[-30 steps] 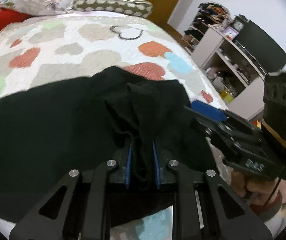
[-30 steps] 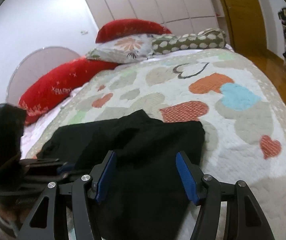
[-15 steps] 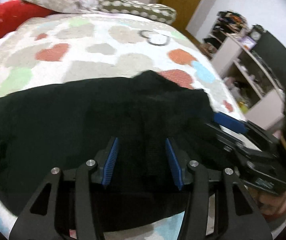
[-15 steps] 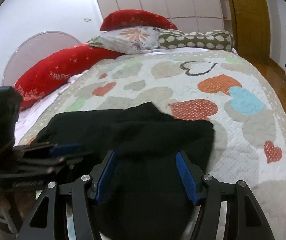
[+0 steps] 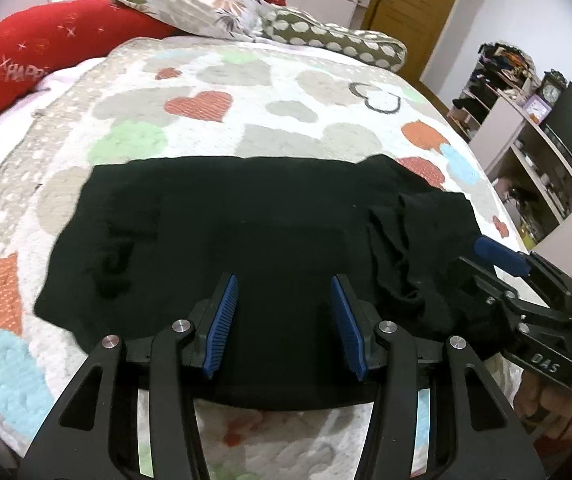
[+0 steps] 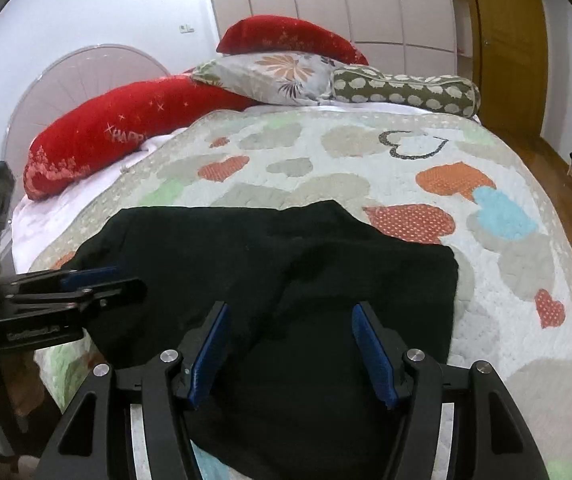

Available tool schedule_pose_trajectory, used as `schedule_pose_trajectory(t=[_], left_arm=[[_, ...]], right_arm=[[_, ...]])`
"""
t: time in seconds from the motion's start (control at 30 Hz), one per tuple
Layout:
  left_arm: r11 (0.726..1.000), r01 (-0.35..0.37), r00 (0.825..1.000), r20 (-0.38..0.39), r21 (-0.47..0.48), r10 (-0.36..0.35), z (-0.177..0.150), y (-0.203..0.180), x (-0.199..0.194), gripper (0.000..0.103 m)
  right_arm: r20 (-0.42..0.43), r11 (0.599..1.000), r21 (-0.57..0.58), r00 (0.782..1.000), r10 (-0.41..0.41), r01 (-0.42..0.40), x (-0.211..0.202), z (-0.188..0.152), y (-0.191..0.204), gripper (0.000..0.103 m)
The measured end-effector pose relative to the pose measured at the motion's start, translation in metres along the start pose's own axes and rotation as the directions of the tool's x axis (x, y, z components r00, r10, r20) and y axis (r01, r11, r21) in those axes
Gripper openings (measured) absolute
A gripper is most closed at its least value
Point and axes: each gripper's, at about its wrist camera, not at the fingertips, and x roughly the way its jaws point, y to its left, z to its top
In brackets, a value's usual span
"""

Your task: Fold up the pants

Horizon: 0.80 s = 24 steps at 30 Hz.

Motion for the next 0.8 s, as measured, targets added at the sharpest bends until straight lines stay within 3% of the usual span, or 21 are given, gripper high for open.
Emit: schedule_pose_trajectory(t=[0.13, 0.43, 0.63, 0.8], left_arm=[[1.000, -0.016, 1.000, 0.013, -0.003, 0.016, -0.001, 0.003, -0.007, 0.048], [0.998, -0.044, 0.999, 0.023, -0.036, 0.045, -0.005, 0.018, -0.013, 0.048], [0.997, -0.046, 0.998, 0.035, -0.068, 0.048, -0.008, 0.033, -0.021, 0.048], [0.988, 0.009, 0.999, 0.039, -0.154, -0.003, -0.013, 0.056, -0.032, 0.050]], right_arm=[[-0.090, 1.000, -0.024, 0.996, -0.015, 0.013, 0.033, -0.007, 0.011, 0.061], [-0.034, 0.999, -0.031, 0.999, -0.011, 0.010, 0.009, 0.008, 0.016, 0.061], [-0.042, 1.000, -0.019, 0.999, 0.004, -0.005, 0.014, 0.015, 0.021, 0.061], [-0.040, 0.999, -0.027, 0.999, 0.038, -0.039, 0.017, 0.017, 0.028, 0.061]])
